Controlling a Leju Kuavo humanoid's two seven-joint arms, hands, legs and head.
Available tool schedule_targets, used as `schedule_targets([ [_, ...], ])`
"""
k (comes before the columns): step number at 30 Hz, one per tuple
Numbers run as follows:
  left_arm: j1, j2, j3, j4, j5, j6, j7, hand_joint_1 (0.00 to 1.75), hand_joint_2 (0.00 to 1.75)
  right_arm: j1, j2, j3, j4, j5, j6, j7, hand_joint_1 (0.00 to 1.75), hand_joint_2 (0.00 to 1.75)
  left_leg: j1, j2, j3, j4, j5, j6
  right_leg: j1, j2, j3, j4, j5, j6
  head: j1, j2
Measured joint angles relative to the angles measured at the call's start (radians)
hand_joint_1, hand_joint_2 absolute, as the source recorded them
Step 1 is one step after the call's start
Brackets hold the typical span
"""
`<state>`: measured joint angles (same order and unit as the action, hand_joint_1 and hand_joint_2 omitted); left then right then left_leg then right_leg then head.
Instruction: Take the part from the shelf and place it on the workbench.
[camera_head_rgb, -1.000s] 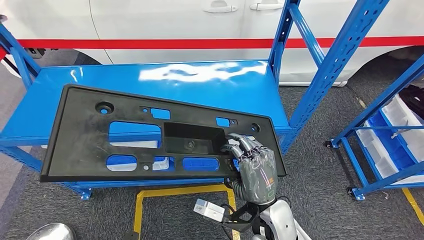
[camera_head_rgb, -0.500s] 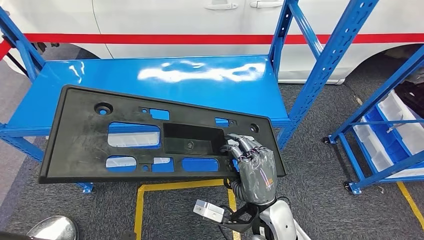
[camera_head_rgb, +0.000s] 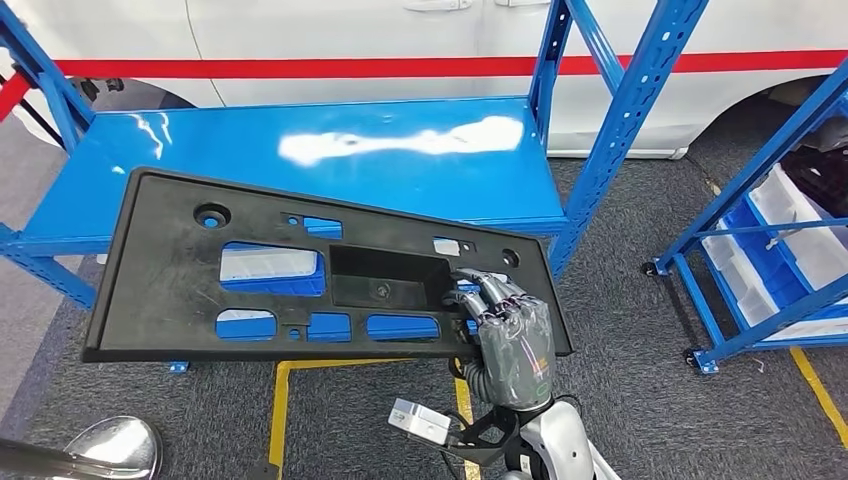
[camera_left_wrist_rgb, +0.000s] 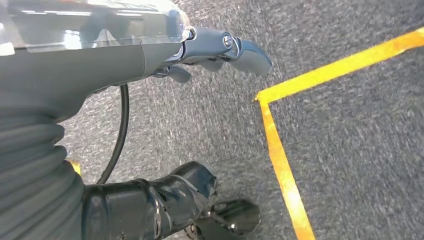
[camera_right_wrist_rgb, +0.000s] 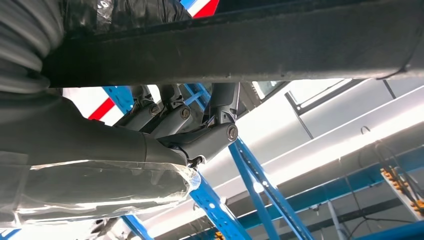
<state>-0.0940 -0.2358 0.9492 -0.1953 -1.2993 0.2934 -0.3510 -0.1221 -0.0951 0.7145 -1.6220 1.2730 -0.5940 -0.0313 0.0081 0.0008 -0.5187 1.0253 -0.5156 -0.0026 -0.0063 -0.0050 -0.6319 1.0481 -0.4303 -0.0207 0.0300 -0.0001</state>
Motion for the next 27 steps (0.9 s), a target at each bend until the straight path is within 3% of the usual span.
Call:
schedule_targets([
  [3, 0.002, 0.000, 0.000, 0.000, 0.000, 0.000, 0.000, 0.00, 1.75, 0.001, 0.000, 0.000, 0.000, -0.001, 0.000, 0.000, 1.75, 1.75, -0.001, 0.001, -0.006, -0.011, 0.015, 0.019, 0.000, 0.001, -0.003, -0.003, 0.011, 0.019, 0.000, 0.000],
  [4, 0.002, 0.000, 0.000, 0.000, 0.000, 0.000, 0.000, 0.00, 1.75, 0.001, 0.000, 0.000, 0.000, -0.002, 0.000, 0.000, 1.75, 1.75, 0.001, 0.002, -0.008, -0.016, 0.024, 0.028, -0.001, 0.002, -0.007, 0.006, 0.001, 0.024, 0.001, 0.000],
  [6, 0.001, 0.000, 0.000, 0.000, 0.000, 0.000, 0.000, 0.00, 1.75, 0.002, 0.000, 0.000, 0.000, -0.003, 0.000, 0.000, 1.75, 1.75, 0.005, 0.006, -0.019, -0.022, 0.042, 0.042, -0.003, 0.004, -0.037, 0.079, -0.063, 0.031, 0.001, 0.000],
  [8, 0.001, 0.000, 0.000, 0.000, 0.000, 0.000, 0.000, 0.00, 1.75, 0.003, 0.000, 0.000, 0.000, -0.004, 0.000, 0.000, 1.75, 1.75, 0.003, 0.008, -0.039, -0.019, 0.054, 0.047, -0.005, 0.005, -0.082, 0.209, -0.143, 0.038, 0.002, 0.000],
  [9, 0.002, 0.000, 0.000, 0.000, 0.000, 0.000, 0.000, 0.00, 1.75, 0.005, 0.000, 0.000, 0.000, -0.004, 0.000, 0.000, 1.75, 1.75, 0.003, 0.008, -0.048, -0.016, 0.059, 0.047, -0.006, 0.005, -0.094, 0.255, -0.163, 0.040, 0.002, 0.000],
  [10, 0.002, 0.000, 0.000, 0.000, 0.000, 0.000, 0.000, 0.00, 1.75, 0.005, 0.000, 0.000, 0.000, -0.004, 0.000, 0.000, 1.75, 1.75, 0.003, 0.008, -0.057, -0.013, 0.063, 0.046, -0.007, 0.005, -0.089, 0.268, -0.165, 0.041, 0.002, 0.000],
  [11, 0.002, 0.000, 0.000, 0.000, 0.000, 0.000, 0.000, 0.00, 1.75, 0.006, 0.000, 0.000, 0.000, -0.004, 0.000, 0.000, 1.75, 1.75, 0.003, 0.008, -0.065, -0.010, 0.066, 0.045, -0.008, 0.004, -0.062, 0.239, -0.149, 0.041, 0.002, 0.000],
  [14, 0.002, 0.000, 0.000, 0.000, 0.000, 0.000, 0.000, 0.00, 1.75, 0.004, 0.000, 0.000, 0.000, -0.005, 0.000, 0.000, 1.75, 1.75, 0.001, 0.007, -0.077, -0.001, 0.073, 0.036, -0.005, 0.004, 0.066, 0.039, -0.085, 0.028, 0.002, 0.000],
  [15, 0.001, 0.000, 0.000, 0.000, 0.000, 0.000, 0.000, 0.00, 1.75, 0.004, 0.000, 0.000, 0.000, -0.005, 0.000, 0.000, 1.75, 1.75, 0.000, 0.007, -0.079, 0.001, 0.076, 0.030, -0.002, 0.005, 0.086, 0.001, -0.077, 0.023, 0.002, 0.000],
  [17, 0.001, -0.001, 0.000, 0.000, 0.000, 0.000, 0.000, 0.00, 1.75, 0.005, 0.000, 0.000, 0.000, -0.006, 0.000, 0.000, 1.75, 1.75, -0.001, 0.007, -0.083, 0.000, 0.085, 0.018, 0.004, 0.005, 0.086, -0.013, -0.069, 0.014, 0.001, 0.000],
  [19, 0.002, 0.000, 0.000, 0.000, 0.000, 0.000, 0.000, 0.00, 1.75, 0.004, 0.000, 0.000, 0.000, -0.006, 0.000, 0.000, 1.75, 1.75, 0.001, 0.006, -0.090, 0.005, 0.080, 0.006, -0.001, 0.004, 0.080, -0.019, -0.056, 0.001, 0.002, 0.000],
  [21, 0.002, 0.000, 0.000, 0.000, 0.000, 0.000, 0.000, 0.00, 1.75, 0.004, 0.001, 0.000, 0.000, -0.006, 0.000, 0.000, 1.75, 1.75, 0.003, 0.004, -0.115, 0.064, 0.027, -0.003, -0.007, 0.001, 0.069, -0.027, -0.040, -0.013, 0.001, 0.000],
  [23, 0.002, 0.000, 0.000, 0.000, 0.000, 0.000, 0.000, 0.00, 1.75, 0.004, 0.002, 0.000, 0.000, -0.006, 0.000, 0.000, 1.75, 1.75, 0.005, 0.003, -0.160, 0.188, -0.052, -0.010, -0.005, -0.001, 0.051, -0.025, -0.028, -0.019, 0.001, 0.000],
  [24, 0.002, 0.000, 0.000, 0.000, 0.000, 0.000, 0.000, 0.00, 1.75, 0.004, 0.002, 0.000, 0.000, -0.006, 0.000, 0.000, 1.75, 1.75, 0.005, 0.004, -0.175, 0.242, -0.078, -0.012, -0.005, -0.002, 0.041, -0.022, -0.023, -0.018, 0.001, 0.000],
  [25, 0.003, 0.000, 0.000, 0.000, 0.000, 0.000, 0.000, 0.00, 1.75, 0.005, 0.002, 0.000, 0.000, -0.006, 0.000, 0.000, 1.75, 1.75, 0.005, 0.004, -0.175, 0.266, -0.085, -0.014, -0.004, -0.002, 0.032, -0.018, -0.019, -0.017, 0.001, 0.000],
  [26, 0.003, 0.000, 0.000, 0.000, 0.000, 0.000, 0.000, 0.00, 1.75, 0.005, 0.002, 0.000, 0.000, -0.006, 0.000, 0.000, 1.75, 1.75, 0.006, 0.004, -0.155, 0.251, -0.074, -0.015, -0.005, -0.002, 0.023, -0.014, -0.015, -0.015, 0.001, 0.000],
  [27, 0.002, 0.000, 0.000, 0.000, 0.000, 0.000, 0.000, 0.00, 1.75, 0.005, 0.002, 0.000, 0.000, -0.006, 0.000, 0.000, 1.75, 1.75, 0.006, 0.004, -0.116, 0.197, -0.049, -0.014, -0.005, -0.002, 0.016, -0.009, -0.013, -0.013, 0.001, 0.000],
])
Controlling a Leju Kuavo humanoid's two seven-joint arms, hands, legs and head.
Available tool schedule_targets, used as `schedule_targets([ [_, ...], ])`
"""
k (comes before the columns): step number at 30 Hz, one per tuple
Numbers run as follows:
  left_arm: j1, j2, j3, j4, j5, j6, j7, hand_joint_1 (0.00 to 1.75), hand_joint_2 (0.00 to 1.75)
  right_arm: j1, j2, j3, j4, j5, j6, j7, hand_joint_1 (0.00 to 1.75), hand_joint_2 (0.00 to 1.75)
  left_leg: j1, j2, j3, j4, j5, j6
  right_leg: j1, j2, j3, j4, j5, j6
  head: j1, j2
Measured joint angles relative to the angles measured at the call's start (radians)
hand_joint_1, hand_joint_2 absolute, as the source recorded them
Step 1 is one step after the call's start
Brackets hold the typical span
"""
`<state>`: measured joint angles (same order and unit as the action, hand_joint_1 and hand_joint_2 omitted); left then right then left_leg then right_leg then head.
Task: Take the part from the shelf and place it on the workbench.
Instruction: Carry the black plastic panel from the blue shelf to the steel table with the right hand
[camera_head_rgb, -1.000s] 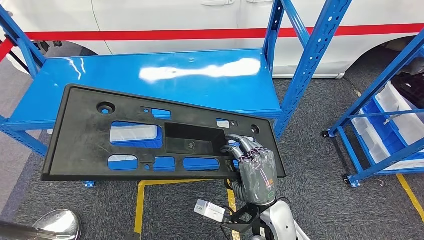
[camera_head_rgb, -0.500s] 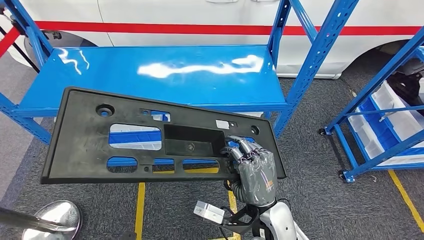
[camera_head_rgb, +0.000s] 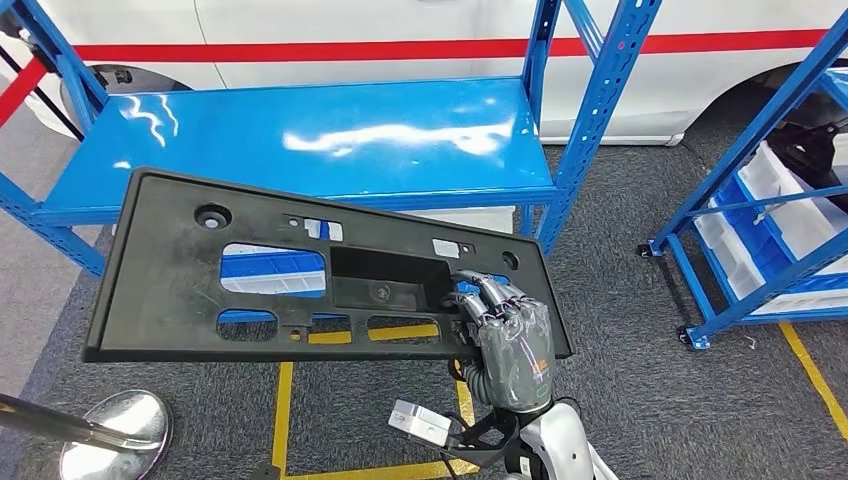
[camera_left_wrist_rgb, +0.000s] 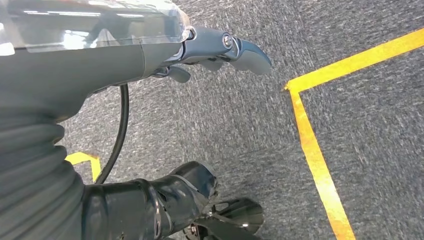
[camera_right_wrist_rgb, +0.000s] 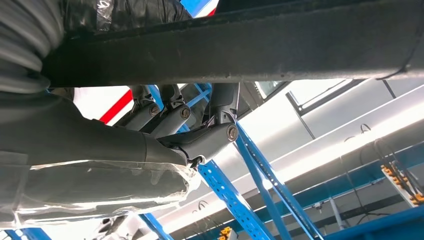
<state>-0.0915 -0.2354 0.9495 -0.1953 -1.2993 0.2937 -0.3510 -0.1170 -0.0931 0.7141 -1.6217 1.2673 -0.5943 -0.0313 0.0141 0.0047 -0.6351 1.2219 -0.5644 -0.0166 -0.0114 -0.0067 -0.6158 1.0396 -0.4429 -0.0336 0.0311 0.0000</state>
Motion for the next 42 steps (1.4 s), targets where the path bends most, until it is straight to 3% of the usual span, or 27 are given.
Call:
schedule_targets([
  [2, -0.002, 0.000, 0.000, 0.000, 0.000, 0.000, 0.000, 0.00, 1.75, 0.000, 0.000, 0.000, 0.000, 0.000, 0.000, 0.000, 1.75, 1.75, -0.002, -0.001, 0.082, -0.137, 0.038, 0.006, 0.001, 0.000, -0.011, 0.011, 0.005, 0.006, 0.000, 0.000],
  [3, -0.002, 0.000, 0.000, 0.000, 0.000, 0.000, 0.000, 0.00, 1.75, -0.001, 0.000, 0.000, 0.000, 0.000, 0.000, 0.000, 1.75, 1.75, -0.003, -0.002, 0.104, -0.178, 0.047, 0.010, 0.003, 0.001, -0.016, 0.014, 0.008, 0.011, 0.000, 0.000],
  [7, 0.000, 0.000, 0.000, 0.000, 0.000, 0.000, 0.001, 0.00, 1.75, 0.000, 0.000, 0.000, 0.000, 0.000, 0.000, 0.000, 1.75, 1.75, -0.006, -0.001, 0.101, -0.202, 0.070, 0.035, 0.004, 0.002, -0.023, 0.013, 0.020, 0.038, 0.000, 0.000],
  [8, 0.000, 0.000, 0.000, 0.000, 0.000, 0.000, 0.001, 0.00, 1.75, 0.000, 0.000, 0.000, 0.000, -0.001, 0.000, 0.000, 1.75, 1.75, -0.004, 0.000, 0.096, -0.205, 0.079, 0.043, 0.003, 0.004, -0.030, 0.027, 0.003, 0.043, 0.001, 0.000],
  [10, -0.002, 0.000, 0.000, 0.000, -0.001, 0.002, 0.001, 0.00, 1.75, 0.001, 0.000, -0.001, 0.000, -0.003, 0.000, 0.000, 1.75, 1.75, -0.002, 0.004, 0.081, -0.208, 0.097, 0.055, -0.001, 0.006, -0.062, 0.110, -0.070, 0.051, 0.001, 0.000],
  [12, -0.003, 0.000, 0.000, 0.000, -0.002, 0.002, 0.002, 0.00, 1.75, 0.003, -0.001, 0.000, 0.000, -0.004, 0.001, 0.000, 1.75, 1.75, -0.003, 0.004, 0.059, -0.204, 0.109, 0.059, -0.002, 0.006, -0.099, 0.231, -0.144, 0.057, 0.001, 0.000],
  [13, -0.002, 0.000, 0.000, 0.000, -0.003, 0.003, 0.003, 0.00, 1.75, 0.004, -0.001, 0.000, 0.000, -0.006, 0.001, -0.001, 1.75, 1.75, -0.003, 0.005, 0.048, -0.202, 0.115, 0.059, -0.002, 0.006, -0.103, 0.266, -0.159, 0.058, 0.001, 0.000],
  [14, -0.002, 0.000, 0.000, 0.000, -0.003, 0.003, 0.003, 0.00, 1.75, 0.004, -0.001, 0.000, 0.000, -0.007, 0.001, -0.001, 1.75, 1.75, -0.004, 0.005, 0.038, -0.200, 0.121, 0.058, -0.002, 0.006, -0.088, 0.264, -0.155, 0.057, 0.001, 0.000],
  [15, -0.002, 0.000, 0.000, 0.000, -0.003, 0.003, 0.003, 0.00, 1.75, 0.005, -0.002, -0.001, 0.000, -0.008, 0.002, -0.001, 1.75, 1.75, -0.004, 0.005, 0.031, -0.199, 0.126, 0.057, -0.001, 0.006, -0.053, 0.222, -0.135, 0.055, 0.001, 0.000],
  [17, -0.003, -0.001, 0.000, 0.000, -0.003, 0.003, 0.004, 0.00, 1.75, 0.003, -0.002, -0.001, 0.000, -0.009, 0.002, -0.002, 1.75, 1.75, -0.006, 0.004, 0.022, -0.197, 0.135, 0.051, 0.002, 0.006, 0.043, 0.080, -0.091, 0.043, 0.000, 0.000],
  [19, -0.003, -0.002, 0.000, 0.000, -0.003, 0.003, 0.004, 0.00, 1.75, 0.001, -0.002, -0.001, 0.000, -0.012, 0.002, -0.003, 1.75, 1.75, -0.007, 0.004, 0.016, -0.197, 0.146, 0.041, 0.009, 0.006, 0.091, -0.006, -0.071, 0.032, 0.000, 0.000],
  [22, -0.003, -0.003, -0.001, 0.000, -0.003, 0.003, 0.004, 0.00, 1.75, 0.001, -0.002, -0.001, 0.000, -0.017, 0.003, -0.003, 1.75, 1.75, -0.005, 0.005, 0.012, -0.201, 0.160, 0.026, 0.015, 0.007, 0.084, -0.014, -0.059, 0.021, 0.000, 0.000],
  [24, -0.002, -0.003, -0.001, 0.000, -0.003, 0.003, 0.004, 0.00, 1.75, 0.001, -0.001, -0.001, 0.000, -0.018, 0.003, -0.003, 1.75, 1.75, -0.004, 0.003, 0.005, -0.189, 0.144, 0.017, 0.010, 0.003, 0.078, -0.022, -0.043, 0.010, 0.000, 0.000],
  [26, -0.003, -0.003, -0.001, 0.000, -0.004, 0.003, 0.004, 0.00, 1.75, -0.001, 0.000, -0.001, 0.000, -0.018, 0.003, -0.003, 1.75, 1.75, -0.001, 0.000, -0.022, -0.122, 0.078, 0.009, 0.004, -0.002, 0.062, -0.028, -0.024, -0.002, 0.000, 0.000],
  [28, -0.002, -0.003, -0.001, 0.000, -0.004, 0.003, 0.004, 0.00, 1.75, 0.000, 0.000, -0.001, 0.000, -0.020, 0.003, -0.004, 1.75, 1.75, 0.000, 0.000, -0.061, 0.005, -0.005, 0.001, 0.005, -0.003, 0.035, -0.022, -0.009, -0.007, -0.001, 0.000],
  [30, -0.002, -0.003, -0.001, 0.000, -0.004, 0.003, 0.004, 0.00, 1.75, 0.001, 0.000, -0.001, 0.000, -0.024, 0.004, -0.006, 1.75, 1.75, 0.002, 0.000, -0.059, 0.067, -0.034, -0.005, 0.005, -0.003, 0.003, -0.011, 0.006, -0.005, -0.001, 0.000],
  [31, -0.002, -0.002, -0.001, 0.000, -0.004, 0.003, 0.004, 0.00, 1.75, 0.002, 0.000, -0.001, 0.000, -0.027, 0.004, -0.008, 1.75, 1.75, 0.004, 0.000, -0.026, 0.033, -0.021, -0.006, 0.004, -0.003, -0.011, -0.005, 0.012, -0.002, -0.001, 0.000],
  [33, -0.004, -0.002, -0.001, 0.000, -0.004, 0.003, 0.004, 0.00, 1.75, 0.002, 0.000, -0.001, 0.000, -0.034, 0.004, -0.013, 1.75, 1.75, 0.007, -0.001, 0.070, -0.104, 0.015, -0.007, 0.001, -0.002, -0.033, 0.007, 0.022, 0.006, -0.001, 0.000],
  [35, -0.005, -0.002, -0.001, 0.000, -0.004, 0.003, 0.003, 0.00, 1.75, 0.001, 0.000, -0.001, 0.000, -0.038, 0.004, -0.016, 1.75, 1.75, 0.004, -0.007, 0.118, -0.190, 0.034, -0.001, 0.003, -0.002, -0.044, 0.016, 0.032, 0.018, -0.001, 0.000],
  [38, -0.003, -0.002, -0.001, 0.000, -0.003, 0.002, 0.003, 0.00, 1.75, 0.002, 0.000, -0.001, 0.000, -0.039, 0.003, -0.019, 1.75, 1.75, 0.001, -0.009, 0.110, -0.194, 0.053, 0.020, 0.004, 0.000, -0.049, 0.015, 0.047, 0.036, 0.000, 0.000],
  [39, -0.003, -0.002, -0.001, 0.000, -0.003, 0.002, 0.003, 0.00, 1.75, 0.003, 0.000, -0.001, 0.000, -0.039, 0.003, -0.019, 1.75, 1.75, 0.002, -0.007, 0.105, -0.196, 0.062, 0.029, 0.002, 0.001, -0.054, 0.022, 0.037, 0.041, 0.000, 0.000],
  [40, -0.004, -0.002, -0.001, 0.000, -0.003, 0.003, 0.003, 0.00, 1.75, 0.003, 0.000, -0.001, 0.000, -0.039, 0.003, -0.019, 1.75, 1.75, 0.003, -0.005, 0.098, -0.199, 0.072, 0.039, 0.000, 0.003, -0.063, 0.045, 0.010, 0.046, 0.000, 0.000],
  [42, -0.004, -0.002, -0.001, 0.000, -0.003, 0.004, 0.003, 0.00, 1.75, 0.004, 0.000, -0.001, 0.000, -0.040, 0.004, -0.020, 1.75, 1.75, 0.002, -0.001, 0.078, -0.201, 0.090, 0.051, -0.001, 0.006, -0.096, 0.145, -0.078, 0.053, 0.000, 0.000],
])
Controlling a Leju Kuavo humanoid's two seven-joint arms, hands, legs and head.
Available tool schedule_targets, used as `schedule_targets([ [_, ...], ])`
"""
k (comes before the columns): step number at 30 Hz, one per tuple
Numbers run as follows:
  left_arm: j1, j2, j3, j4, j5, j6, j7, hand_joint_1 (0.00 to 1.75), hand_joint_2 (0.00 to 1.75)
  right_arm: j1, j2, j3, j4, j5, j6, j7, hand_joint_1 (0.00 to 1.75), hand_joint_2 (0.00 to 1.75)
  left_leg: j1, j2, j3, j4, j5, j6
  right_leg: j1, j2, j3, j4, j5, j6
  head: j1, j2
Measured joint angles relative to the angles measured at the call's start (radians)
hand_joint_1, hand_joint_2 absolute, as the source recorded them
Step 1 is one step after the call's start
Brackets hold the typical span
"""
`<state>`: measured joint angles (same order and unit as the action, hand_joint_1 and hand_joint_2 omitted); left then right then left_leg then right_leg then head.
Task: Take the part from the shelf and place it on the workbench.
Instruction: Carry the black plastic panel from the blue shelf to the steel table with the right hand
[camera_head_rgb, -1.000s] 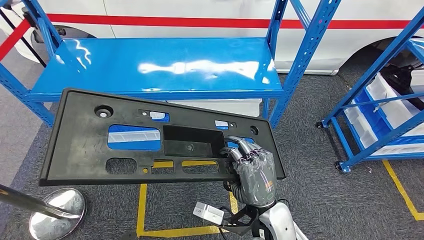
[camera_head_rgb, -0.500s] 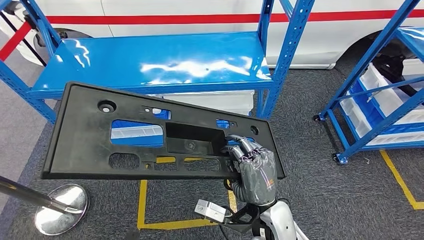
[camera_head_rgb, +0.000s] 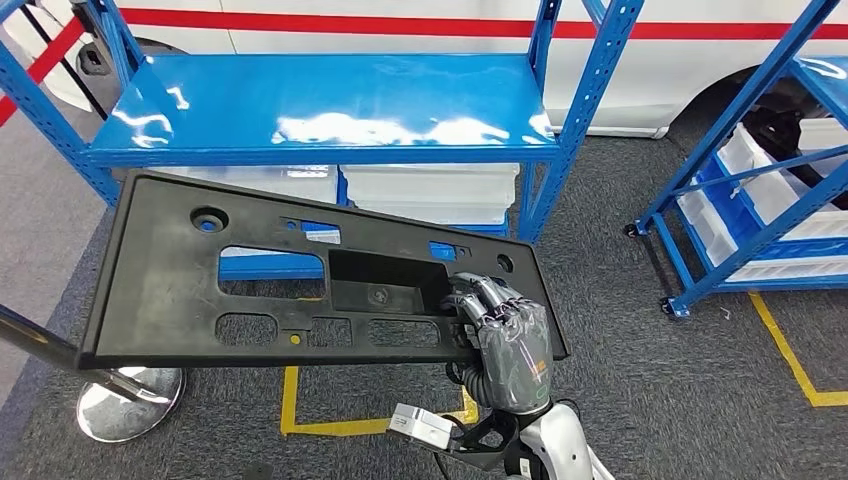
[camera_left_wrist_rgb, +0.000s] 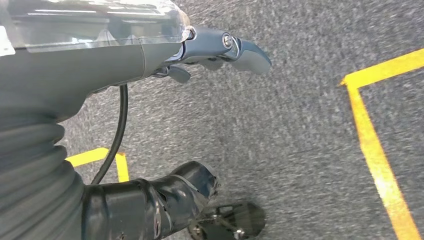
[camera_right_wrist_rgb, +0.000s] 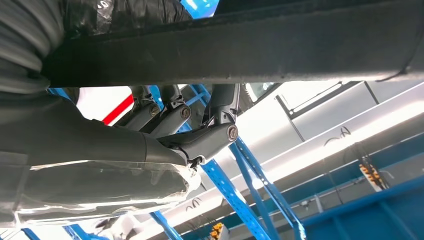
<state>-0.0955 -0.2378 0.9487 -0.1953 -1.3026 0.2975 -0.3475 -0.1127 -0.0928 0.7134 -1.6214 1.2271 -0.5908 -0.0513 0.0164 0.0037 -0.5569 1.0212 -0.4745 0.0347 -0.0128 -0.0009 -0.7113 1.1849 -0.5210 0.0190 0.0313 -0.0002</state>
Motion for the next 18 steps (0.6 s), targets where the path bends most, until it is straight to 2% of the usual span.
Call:
schedule_targets([
  [1, 0.001, 0.000, 0.000, 0.000, 0.000, 0.000, 0.000, 0.00, 1.75, 0.001, 0.000, 0.000, 0.001, -0.001, 0.000, 0.000, 1.75, 1.75, -0.001, 0.001, -0.012, 0.000, 0.008, 0.003, 0.000, 0.000, -0.018, 0.065, -0.040, 0.002, 0.000, 0.000],
  [2, 0.001, 0.000, 0.000, 0.000, 0.000, 0.000, 0.000, 0.00, 1.75, 0.002, 0.000, 0.000, 0.002, -0.003, 0.000, -0.001, 1.75, 1.75, -0.003, 0.002, -0.024, 0.001, 0.016, 0.003, 0.000, 0.000, -0.027, 0.117, -0.064, 0.003, 0.000, 0.000],
  [3, 0.002, 0.000, 0.000, 0.000, 0.000, 0.001, 0.000, 0.00, 1.75, 0.003, 0.000, 0.000, 0.003, -0.006, 0.001, -0.001, 1.75, 1.75, -0.004, 0.002, -0.035, 0.001, 0.023, 0.003, 0.000, 0.000, -0.022, 0.140, -0.068, 0.002, 0.000, 0.000],
  [4, 0.002, 0.000, 0.000, 0.000, 0.000, 0.001, -0.001, 0.00, 1.75, 0.003, 0.000, 0.000, 0.004, -0.010, 0.002, -0.001, 1.75, 1.75, -0.006, 0.002, -0.045, 0.001, 0.029, 0.002, 0.000, 0.000, 0.002, 0.127, -0.053, 0.000, 0.000, 0.000],
  [5, 0.002, 0.000, 0.000, 0.000, 0.001, 0.001, -0.002, 0.00, 1.75, 0.004, 0.000, 0.000, 0.005, -0.015, 0.004, -0.001, 1.75, 1.75, -0.007, 0.002, -0.052, 0.001, 0.035, 0.001, 0.001, 0.000, 0.045, 0.078, -0.027, -0.006, 0.000, 0.000],
  [6, 0.002, 0.000, 0.000, 0.000, 0.001, 0.001, -0.003, 0.00, 1.75, 0.004, 0.000, 0.000, 0.005, -0.021, 0.005, -0.001, 1.75, 1.75, -0.008, 0.003, -0.058, 0.001, 0.040, 0.000, 0.004, -0.002, 0.098, 0.004, -0.007, -0.015, 0.000, 0.000],
  [7, 0.002, -0.001, 0.000, 0.000, 0.001, 0.001, -0.003, 0.00, 1.75, 0.003, 0.000, 0.000, 0.005, -0.027, 0.007, -0.002, 1.75, 1.75, -0.011, 0.004, -0.061, 0.002, 0.045, -0.002, 0.009, -0.008, 0.146, -0.069, 0.001, -0.024, -0.001, 0.000],
  [8, 0.002, -0.002, 0.000, 0.000, 0.001, 0.002, -0.003, 0.00, 1.75, 0.003, 0.000, 0.000, 0.005, -0.032, 0.009, -0.003, 1.75, 1.75, -0.011, 0.005, -0.063, 0.001, 0.050, -0.007, 0.014, -0.013, 0.180, -0.124, 0.003, -0.031, -0.001, 0.000],
  [9, 0.002, -0.003, 0.000, 0.000, 0.001, 0.002, -0.004, 0.00, 1.75, 0.003, 0.000, 0.000, 0.005, -0.036, 0.012, -0.003, 1.75, 1.75, -0.010, 0.007, -0.063, 0.000, 0.055, -0.012, 0.019, -0.017, 0.198, -0.157, -0.002, -0.037, 0.000, 0.000],
  [10, 0.003, -0.004, 0.000, 0.000, 0.001, 0.002, -0.004, 0.00, 1.75, 0.003, 0.000, 0.000, 0.005, -0.039, 0.014, -0.004, 1.75, 1.75, -0.009, 0.010, -0.063, -0.002, 0.060, -0.019, 0.022, -0.018, 0.201, -0.167, -0.001, -0.041, 0.000, 0.000],
  [12, 0.003, -0.005, 0.000, 0.000, 0.001, 0.003, -0.004, 0.00, 1.75, 0.004, 0.000, 0.000, 0.005, -0.044, 0.015, -0.005, 1.75, 1.75, -0.008, 0.013, -0.065, -0.003, 0.060, -0.033, 0.019, -0.012, 0.199, -0.181, 0.014, -0.049, 0.000, 0.000],
  [13, 0.003, -0.005, 0.000, 0.000, 0.001, 0.003, -0.004, 0.00, 1.75, 0.004, 0.000, 0.000, 0.005, -0.046, 0.015, -0.006, 1.75, 1.75, -0.008, 0.011, -0.071, 0.012, 0.044, -0.039, 0.015, -0.009, 0.198, -0.188, 0.024, -0.055, -0.001, 0.000],
  [14, 0.003, -0.005, 0.000, 0.000, 0.001, 0.003, -0.004, 0.00, 1.75, 0.004, 0.000, 0.000, 0.005, -0.048, 0.015, -0.007, 1.75, 1.75, -0.007, 0.009, -0.084, 0.046, 0.015, -0.044, 0.011, -0.007, 0.195, -0.194, 0.032, -0.059, -0.001, 0.000],
  [16, 0.004, -0.005, 0.000, 0.000, 0.001, 0.004, -0.004, 0.00, 1.75, 0.007, 0.000, 0.000, 0.005, -0.051, 0.015, -0.007, 1.75, 1.75, -0.005, 0.005, -0.128, 0.170, -0.065, -0.052, 0.010, -0.002, 0.181, -0.193, 0.042, -0.063, -0.001, 0.000],
  [17, 0.004, -0.004, 0.000, 0.000, 0.002, 0.004, -0.003, 0.00, 1.75, 0.010, 0.000, 0.000, 0.005, -0.051, 0.015, -0.007, 1.75, 1.75, -0.004, 0.005, -0.147, 0.229, -0.092, -0.056, 0.009, 0.002, 0.174, -0.189, 0.045, -0.062, -0.001, 0.000],
  [18, 0.005, -0.004, 0.000, 0.000, 0.002, 0.004, -0.003, 0.00, 1.75, 0.013, 0.000, 0.000, 0.005, -0.051, 0.015, -0.007, 1.75, 1.75, -0.003, 0.005, -0.153, 0.262, -0.100, -0.058, 0.009, 0.007, 0.166, -0.185, 0.048, -0.061, -0.001, 0.000],
])
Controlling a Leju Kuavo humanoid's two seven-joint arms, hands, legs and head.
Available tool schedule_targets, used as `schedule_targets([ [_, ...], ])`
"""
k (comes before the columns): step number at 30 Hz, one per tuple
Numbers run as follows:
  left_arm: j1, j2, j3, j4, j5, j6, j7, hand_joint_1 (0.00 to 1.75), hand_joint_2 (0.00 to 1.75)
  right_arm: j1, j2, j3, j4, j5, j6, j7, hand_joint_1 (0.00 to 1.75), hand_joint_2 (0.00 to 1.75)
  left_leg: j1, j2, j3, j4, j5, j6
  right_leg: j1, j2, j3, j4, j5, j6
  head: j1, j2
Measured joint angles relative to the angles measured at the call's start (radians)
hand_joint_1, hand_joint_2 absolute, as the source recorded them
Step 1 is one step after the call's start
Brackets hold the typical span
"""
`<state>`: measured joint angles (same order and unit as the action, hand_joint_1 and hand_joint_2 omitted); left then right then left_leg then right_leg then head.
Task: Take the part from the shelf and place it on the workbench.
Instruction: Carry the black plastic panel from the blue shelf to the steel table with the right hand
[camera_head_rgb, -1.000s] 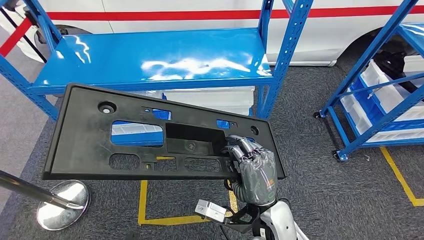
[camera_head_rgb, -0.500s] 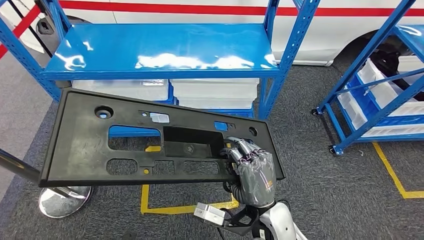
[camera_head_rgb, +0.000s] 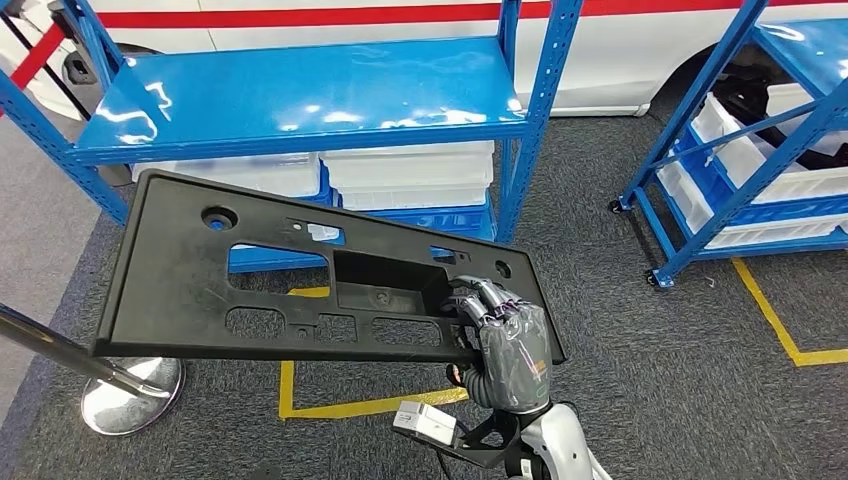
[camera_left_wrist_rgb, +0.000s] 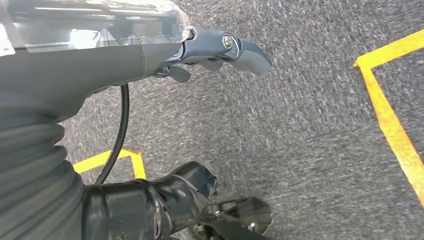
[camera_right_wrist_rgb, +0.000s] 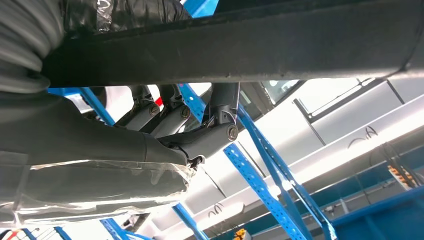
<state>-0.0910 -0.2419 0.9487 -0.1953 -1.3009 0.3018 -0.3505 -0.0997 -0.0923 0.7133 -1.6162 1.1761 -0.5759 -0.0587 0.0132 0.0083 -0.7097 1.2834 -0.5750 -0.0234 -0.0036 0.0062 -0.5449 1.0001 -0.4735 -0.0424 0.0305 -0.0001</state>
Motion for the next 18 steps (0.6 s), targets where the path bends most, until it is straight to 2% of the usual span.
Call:
schedule_targets([
  [1, 0.000, 0.000, 0.000, 0.000, 0.000, 0.000, 0.000, 0.00, 1.75, 0.002, 0.000, 0.000, 0.000, 0.000, 0.000, 0.000, 1.75, 1.75, 0.001, 0.000, 0.014, -0.007, 0.012, -0.001, -0.001, 0.006, -0.006, 0.005, 0.001, 0.001, 0.000, 0.000],
  [2, 0.000, 0.001, 0.000, 0.000, 0.000, 0.000, 0.000, 0.00, 1.75, 0.004, 0.000, 0.000, 0.000, 0.000, 0.000, 0.000, 1.75, 1.75, 0.001, -0.002, 0.044, -0.051, 0.038, -0.002, -0.001, 0.012, -0.011, 0.011, 0.002, 0.003, 0.000, 0.000],
  [4, 0.000, 0.002, 0.000, 0.000, 0.000, 0.000, 0.000, 0.00, 1.75, 0.004, 0.000, -0.001, 0.000, 0.000, 0.000, 0.000, 1.75, 1.75, 0.003, -0.025, 0.126, -0.182, 0.083, 0.002, -0.002, 0.026, -0.022, 0.024, 0.001, 0.008, 0.000, 0.000],
  [5, 0.001, 0.003, 0.000, 0.000, 0.000, 0.001, 0.000, 0.00, 1.75, 0.004, 0.000, -0.002, 0.000, 0.000, -0.001, 0.000, 1.75, 1.75, 0.004, -0.038, 0.152, -0.228, 0.091, 0.006, -0.002, 0.032, -0.028, 0.030, 0.001, 0.013, 0.000, 0.000],
  [6, 0.001, 0.003, 0.000, 0.000, 0.000, 0.001, 0.000, 0.00, 1.75, 0.005, 0.000, -0.002, 0.000, 0.000, -0.001, 0.000, 1.75, 1.75, 0.004, -0.048, 0.166, -0.254, 0.089, 0.009, -0.001, 0.038, -0.034, 0.034, 0.003, 0.019, 0.000, 0.000],
  [8, 0.001, 0.003, 0.000, 0.000, 0.000, 0.002, 0.000, 0.00, 1.75, 0.007, 0.000, -0.004, 0.000, 0.000, -0.001, 0.000, 1.75, 1.75, 0.004, -0.043, 0.166, -0.263, 0.088, 0.019, 0.000, 0.051, -0.042, 0.036, 0.009, 0.031, 0.000, 0.000],
  [10, 0.000, 0.002, 0.000, 0.000, 0.000, 0.002, 0.000, 0.00, 1.75, 0.009, 0.000, -0.006, -0.001, 0.000, -0.001, 0.000, 1.75, 1.75, 0.007, -0.028, 0.165, -0.271, 0.095, 0.034, 0.000, 0.042, -0.053, 0.054, -0.003, 0.041, 0.001, 0.000],
  [12, 0.000, 0.002, 0.000, 0.000, 0.000, 0.003, 0.000, 0.00, 1.75, 0.011, 0.000, -0.007, -0.001, 0.000, -0.001, 0.000, 1.75, 1.75, 0.009, -0.011, 0.162, -0.276, 0.101, 0.047, -0.002, 0.017, -0.091, 0.137, -0.057, 0.049, 0.002, 0.000],
  [14, 0.002, 0.003, 0.000, 0.000, 0.000, 0.003, 0.000, 0.00, 1.75, 0.012, 0.000, -0.008, -0.001, 0.000, -0.001, 0.000, 1.75, 1.75, 0.007, 0.006, 0.156, -0.274, 0.103, 0.052, -0.006, 0.006, -0.147, 0.262, -0.116, 0.056, 0.002, 0.000],
  [15, 0.003, 0.003, 0.000, 0.000, 0.000, 0.003, 0.000, 0.00, 1.75, 0.013, 0.000, -0.008, 0.000, 0.000, -0.001, 0.000, 1.75, 1.75, 0.006, 0.015, 0.154, -0.272, 0.103, 0.052, -0.008, 0.004, -0.163, 0.300, -0.124, 0.059, 0.002, 0.000],
  [16, 0.003, 0.003, 0.000, 0.000, 0.000, 0.003, 0.000, 0.00, 1.75, 0.015, -0.001, -0.008, 0.000, 0.000, -0.001, 0.000, 1.75, 1.75, 0.006, 0.024, 0.152, -0.270, 0.102, 0.052, -0.009, 0.002, -0.161, 0.303, -0.115, 0.060, 0.002, 0.000],
  [17, 0.003, 0.003, 0.000, 0.000, 0.000, 0.003, 0.000, 0.00, 1.75, 0.015, -0.001, -0.008, 0.000, 0.000, -0.001, 0.000, 1.75, 1.75, 0.006, 0.032, 0.151, -0.268, 0.102, 0.051, -0.011, -0.002, -0.140, 0.266, -0.088, 0.060, 0.002, 0.000],
  [18, 0.002, 0.003, 0.000, 0.000, 0.000, 0.003, 0.000, 0.00, 1.75, 0.016, -0.001, -0.008, 0.000, 0.000, -0.001, 0.000, 1.75, 1.75, 0.006, 0.039, 0.151, -0.266, 0.101, 0.050, -0.011, -0.011, -0.103, 0.200, -0.053, 0.058, 0.002, 0.000],
])
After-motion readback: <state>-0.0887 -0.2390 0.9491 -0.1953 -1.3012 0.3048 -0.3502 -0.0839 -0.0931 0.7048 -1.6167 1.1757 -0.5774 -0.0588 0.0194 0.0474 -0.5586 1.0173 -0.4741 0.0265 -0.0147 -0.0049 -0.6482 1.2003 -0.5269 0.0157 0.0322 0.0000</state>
